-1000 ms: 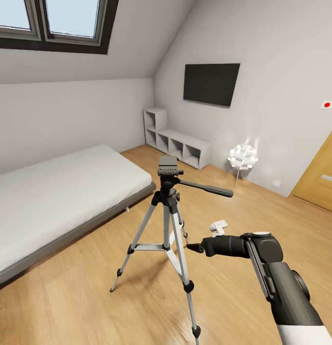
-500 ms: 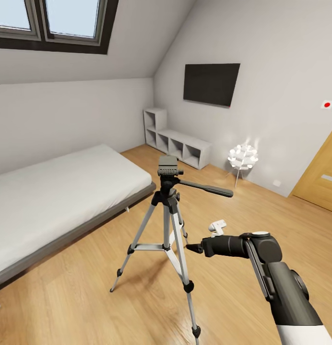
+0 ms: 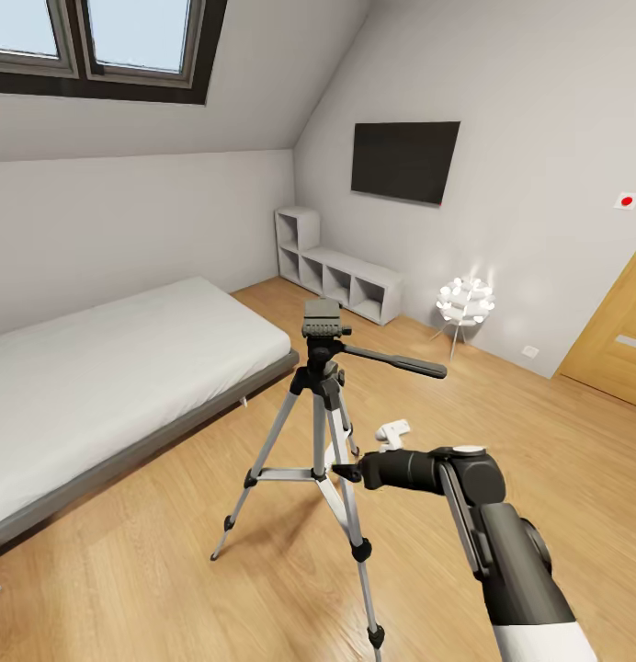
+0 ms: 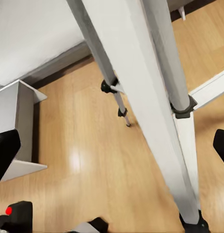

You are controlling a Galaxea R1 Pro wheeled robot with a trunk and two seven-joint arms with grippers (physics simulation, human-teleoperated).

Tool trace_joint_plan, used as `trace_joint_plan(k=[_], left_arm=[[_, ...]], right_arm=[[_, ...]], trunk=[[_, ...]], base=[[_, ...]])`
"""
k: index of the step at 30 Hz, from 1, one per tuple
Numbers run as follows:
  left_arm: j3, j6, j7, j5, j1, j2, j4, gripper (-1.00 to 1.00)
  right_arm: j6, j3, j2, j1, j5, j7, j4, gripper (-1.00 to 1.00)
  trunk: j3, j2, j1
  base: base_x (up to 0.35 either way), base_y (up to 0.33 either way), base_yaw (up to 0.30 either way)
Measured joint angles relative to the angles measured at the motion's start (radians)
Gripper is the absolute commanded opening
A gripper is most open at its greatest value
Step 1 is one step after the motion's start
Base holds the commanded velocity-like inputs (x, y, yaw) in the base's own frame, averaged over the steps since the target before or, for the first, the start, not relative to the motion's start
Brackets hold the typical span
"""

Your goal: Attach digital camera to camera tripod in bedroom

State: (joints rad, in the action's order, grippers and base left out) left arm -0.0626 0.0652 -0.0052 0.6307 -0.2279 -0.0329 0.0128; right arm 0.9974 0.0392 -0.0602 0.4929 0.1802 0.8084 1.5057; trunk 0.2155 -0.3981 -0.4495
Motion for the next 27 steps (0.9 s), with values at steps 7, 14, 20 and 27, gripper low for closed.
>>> trace_joint_plan(k=[7,14,20,27], left_arm=[[-0.001,0.001,0.0,0.002,0.0,0.0,0.001,-1.0],[-0.001,0.001,0.0,0.001,0.0,0.0,0.001,-1.0],[0.0,0.001,0.0,0.001,0.0,0.001,0.002,-1.0],[-0.001,0.001,0.0,-0.001,0.0,0.0,0.001,-1.0]], right_arm=[[-0.064,0.007,-0.051,0.019,0.004,-0.072,-0.092,1.0],[-0.127,0.008,-0.065,0.027,0.025,-0.14,-0.157,1.0],[-0.149,0.008,-0.067,0.028,0.027,-0.158,-0.175,1.0],[-0.184,0.007,-0.069,0.06,0.028,-0.167,-0.246,1.0]], trunk=[[0.0,0.0,0.0],[0.0,0.0,0.0],[0.0,0.0,0.0],[0.0,0.0,0.0]], base=[[0.0,0.0,0.0],[0.0,0.0,0.0],[0.0,0.0,0.0],[0.0,0.0,0.0]])
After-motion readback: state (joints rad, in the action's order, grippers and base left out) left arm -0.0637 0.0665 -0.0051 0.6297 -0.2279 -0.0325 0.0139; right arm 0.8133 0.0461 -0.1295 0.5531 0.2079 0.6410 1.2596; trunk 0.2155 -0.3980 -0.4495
